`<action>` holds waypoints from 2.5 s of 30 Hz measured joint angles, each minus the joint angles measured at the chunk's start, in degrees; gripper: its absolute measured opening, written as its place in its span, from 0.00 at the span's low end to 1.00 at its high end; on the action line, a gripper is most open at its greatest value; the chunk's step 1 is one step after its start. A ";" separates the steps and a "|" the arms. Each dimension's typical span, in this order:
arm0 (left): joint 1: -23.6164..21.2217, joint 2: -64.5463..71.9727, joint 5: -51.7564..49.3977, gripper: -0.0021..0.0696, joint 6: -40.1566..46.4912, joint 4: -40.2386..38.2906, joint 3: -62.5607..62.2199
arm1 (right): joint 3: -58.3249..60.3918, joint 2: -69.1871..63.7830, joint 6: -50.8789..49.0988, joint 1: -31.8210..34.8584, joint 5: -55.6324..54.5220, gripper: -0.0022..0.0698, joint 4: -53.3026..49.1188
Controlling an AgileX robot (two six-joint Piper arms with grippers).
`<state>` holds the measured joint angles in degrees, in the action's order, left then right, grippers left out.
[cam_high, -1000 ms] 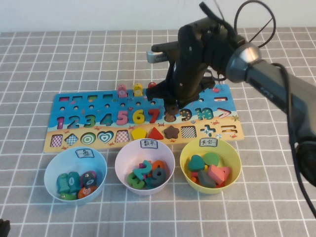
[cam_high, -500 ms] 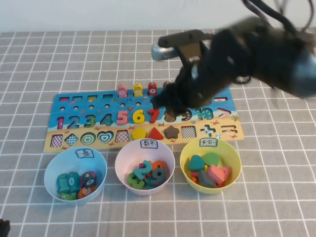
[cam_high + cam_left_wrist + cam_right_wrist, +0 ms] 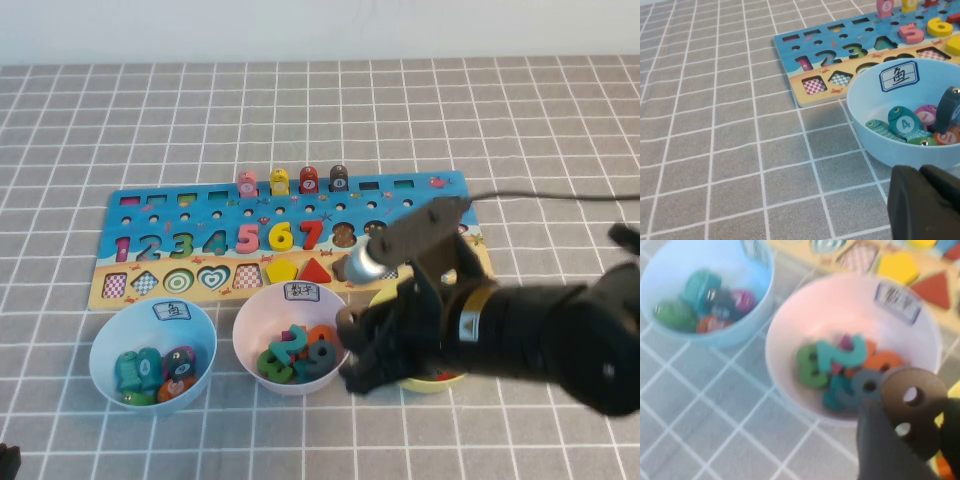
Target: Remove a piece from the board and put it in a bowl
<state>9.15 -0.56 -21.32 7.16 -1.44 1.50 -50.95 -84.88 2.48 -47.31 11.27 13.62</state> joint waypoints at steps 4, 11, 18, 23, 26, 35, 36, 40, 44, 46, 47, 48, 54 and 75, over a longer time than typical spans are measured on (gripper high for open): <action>0.00 0.00 0.00 0.02 0.00 0.00 0.00 | 2.82 0.00 0.11 -1.96 -3.50 0.34 0.29; 0.00 0.00 0.00 0.02 0.00 0.00 0.00 | 2.93 0.00 0.21 -5.85 -8.00 0.34 4.98; 0.00 0.00 0.00 0.02 0.00 0.00 0.00 | 1.16 -3.18 0.33 -6.75 -5.72 0.34 12.27; 0.00 0.00 0.00 0.02 0.00 0.00 0.00 | -5.50 -8.50 0.33 -6.77 3.75 0.34 12.85; 0.00 0.00 0.00 0.02 0.00 0.00 0.00 | -9.23 -10.19 0.33 -6.88 7.51 0.34 12.85; 0.00 0.00 0.00 0.02 0.00 0.00 0.00 | -12.83 -10.51 0.33 -6.86 11.90 0.34 12.05; 0.00 0.00 0.00 0.02 0.00 0.00 0.00 | -12.83 -10.61 -0.01 -6.43 12.15 0.34 11.75; 0.00 0.00 0.00 0.02 0.00 0.00 0.00 | -13.05 -10.75 -5.79 -4.04 12.38 0.34 6.43; 0.00 0.00 0.00 0.02 0.00 0.00 0.00 | -15.53 -11.64 -10.43 -2.67 14.54 0.34 0.24; 0.00 0.00 0.00 0.02 0.00 0.00 0.00 | -17.24 -12.83 -10.98 -2.67 16.26 0.34 -0.73; 0.00 0.00 0.00 0.02 0.00 0.00 0.00 | -18.19 -13.61 -11.27 -2.67 17.28 0.34 -1.15; 0.00 0.00 0.00 0.02 0.00 0.00 0.00 | -19.09 -14.42 -11.40 -2.67 18.25 0.34 -1.63; 0.00 0.00 0.00 0.02 0.00 0.00 0.00 | -22.19 -17.60 -11.63 -2.67 20.33 0.34 -3.73; 0.00 0.00 0.00 0.02 0.00 0.00 0.00 | -23.43 -20.68 -11.63 -2.63 18.31 0.59 -5.48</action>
<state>9.15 -0.56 -21.32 7.16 -1.44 1.50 -74.38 -105.56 -9.15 -49.94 29.59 8.14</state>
